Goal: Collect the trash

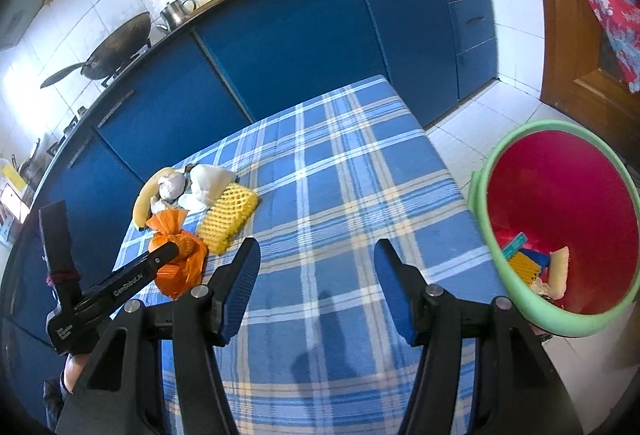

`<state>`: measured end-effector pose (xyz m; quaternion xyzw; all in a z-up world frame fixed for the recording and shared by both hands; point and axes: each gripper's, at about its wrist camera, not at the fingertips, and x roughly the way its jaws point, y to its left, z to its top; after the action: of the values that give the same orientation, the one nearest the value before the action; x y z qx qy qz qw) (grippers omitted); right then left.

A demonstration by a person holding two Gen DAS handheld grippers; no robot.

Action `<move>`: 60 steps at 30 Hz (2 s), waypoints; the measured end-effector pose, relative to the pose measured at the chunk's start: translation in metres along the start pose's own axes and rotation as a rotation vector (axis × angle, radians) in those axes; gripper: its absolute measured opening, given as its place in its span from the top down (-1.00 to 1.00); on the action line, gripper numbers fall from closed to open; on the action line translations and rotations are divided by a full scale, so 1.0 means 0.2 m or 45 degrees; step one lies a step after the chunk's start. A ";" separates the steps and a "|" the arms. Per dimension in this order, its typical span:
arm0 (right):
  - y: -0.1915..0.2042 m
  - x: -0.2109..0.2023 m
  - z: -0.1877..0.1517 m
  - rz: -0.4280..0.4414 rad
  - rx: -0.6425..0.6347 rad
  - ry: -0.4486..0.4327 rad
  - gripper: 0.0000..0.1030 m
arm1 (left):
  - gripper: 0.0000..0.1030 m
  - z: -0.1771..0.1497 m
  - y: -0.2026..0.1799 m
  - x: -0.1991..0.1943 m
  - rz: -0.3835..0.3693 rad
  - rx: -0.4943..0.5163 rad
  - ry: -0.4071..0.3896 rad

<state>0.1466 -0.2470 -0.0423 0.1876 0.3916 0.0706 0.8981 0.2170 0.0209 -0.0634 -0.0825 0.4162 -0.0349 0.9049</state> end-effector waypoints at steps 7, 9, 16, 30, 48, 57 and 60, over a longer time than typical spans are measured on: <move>0.10 0.08 0.00 0.015 -0.040 0.036 -0.19 | 0.55 0.01 0.07 -0.10 -0.076 -0.054 -0.054; 0.14 0.11 0.01 0.019 -0.048 0.049 -0.19 | 0.55 0.02 0.10 -0.14 -0.104 -0.075 -0.075; 0.27 0.21 0.00 0.031 -0.084 0.094 -0.19 | 0.55 0.03 0.21 -0.24 -0.186 -0.138 -0.106; 0.57 0.50 -0.01 -0.030 -0.115 0.176 -0.19 | 0.52 -0.07 0.57 -0.23 -0.198 -0.276 -0.038; 0.81 0.39 -0.15 0.022 -0.207 0.128 -0.19 | -0.02 -0.11 0.64 -0.32 -0.077 -0.233 -0.066; 0.77 0.32 -0.15 0.065 -0.191 0.109 -0.19 | -0.02 -0.09 0.48 -0.35 -0.091 -0.126 -0.101; 0.74 0.30 -0.15 0.078 -0.173 0.109 -0.19 | -0.02 -0.08 0.43 -0.33 -0.089 -0.073 -0.126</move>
<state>0.1696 -0.0860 -0.0435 0.1349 0.4181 0.1325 0.8885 0.1612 0.1117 -0.0386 -0.1246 0.3685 -0.0506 0.9198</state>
